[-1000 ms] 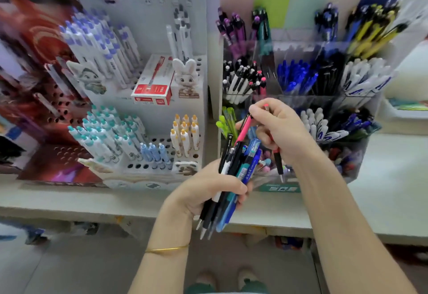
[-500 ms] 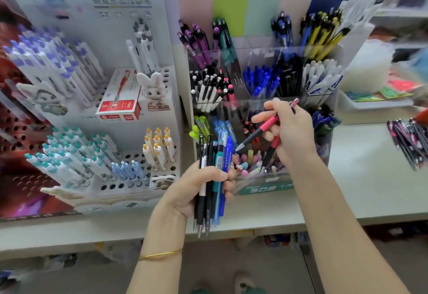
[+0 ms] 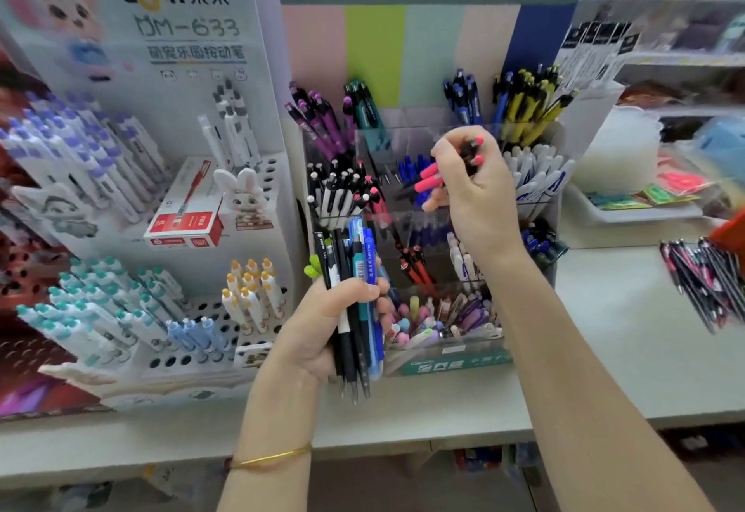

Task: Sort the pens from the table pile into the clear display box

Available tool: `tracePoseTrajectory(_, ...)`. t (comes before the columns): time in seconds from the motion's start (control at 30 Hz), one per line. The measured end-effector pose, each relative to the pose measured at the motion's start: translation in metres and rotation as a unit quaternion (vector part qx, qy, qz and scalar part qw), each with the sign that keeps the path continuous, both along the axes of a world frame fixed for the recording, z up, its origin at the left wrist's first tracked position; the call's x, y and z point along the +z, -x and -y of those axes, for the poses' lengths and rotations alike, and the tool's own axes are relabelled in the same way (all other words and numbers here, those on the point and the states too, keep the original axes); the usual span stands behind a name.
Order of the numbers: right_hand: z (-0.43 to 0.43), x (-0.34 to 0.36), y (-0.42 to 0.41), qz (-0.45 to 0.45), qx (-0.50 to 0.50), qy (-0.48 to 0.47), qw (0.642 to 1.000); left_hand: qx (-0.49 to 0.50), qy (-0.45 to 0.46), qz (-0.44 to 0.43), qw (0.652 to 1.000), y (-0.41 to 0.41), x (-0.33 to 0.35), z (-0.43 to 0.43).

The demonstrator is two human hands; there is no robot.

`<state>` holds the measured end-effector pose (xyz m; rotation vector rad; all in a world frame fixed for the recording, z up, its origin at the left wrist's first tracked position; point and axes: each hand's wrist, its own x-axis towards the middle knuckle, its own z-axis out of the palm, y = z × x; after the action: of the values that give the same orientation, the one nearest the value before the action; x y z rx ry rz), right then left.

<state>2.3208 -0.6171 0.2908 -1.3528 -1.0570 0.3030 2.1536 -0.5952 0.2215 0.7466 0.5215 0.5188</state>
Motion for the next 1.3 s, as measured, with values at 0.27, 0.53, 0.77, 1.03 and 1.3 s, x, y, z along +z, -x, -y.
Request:
tracePoseTrajectory(0.27, -0.03, -0.002, 0.004, 0.285, -0.008, 0.109, 0.952, -0.024, 0.032, 0.058, 0.997, -0.003, -0.005, -0.001)
tracePoseTrajectory(0.53, -0.055, -0.003, 0.015, 0.444, -0.114, 0.241, 0.856, -0.018, 0.076, 0.125, 0.989, 0.0, -0.011, -0.001)
tracePoseTrajectory(0.77, -0.038, 0.0, 0.015, 0.42, -0.096, 0.226, 0.874, -0.01, 0.028, 0.128, 0.991, 0.001, -0.015, 0.005)
tracePoseTrajectory(1.03, 0.027, -0.021, 0.022, 0.005, 0.264, 0.275, 0.924, 0.008, -0.078, 0.062, 0.995, -0.003, -0.02, 0.011)
tracePoseTrajectory(1.3, 0.027, -0.047, 0.014, -0.121, 0.243, 0.236, 0.933, 0.016, -0.041, 0.07, 0.997, -0.01, -0.02, 0.016)
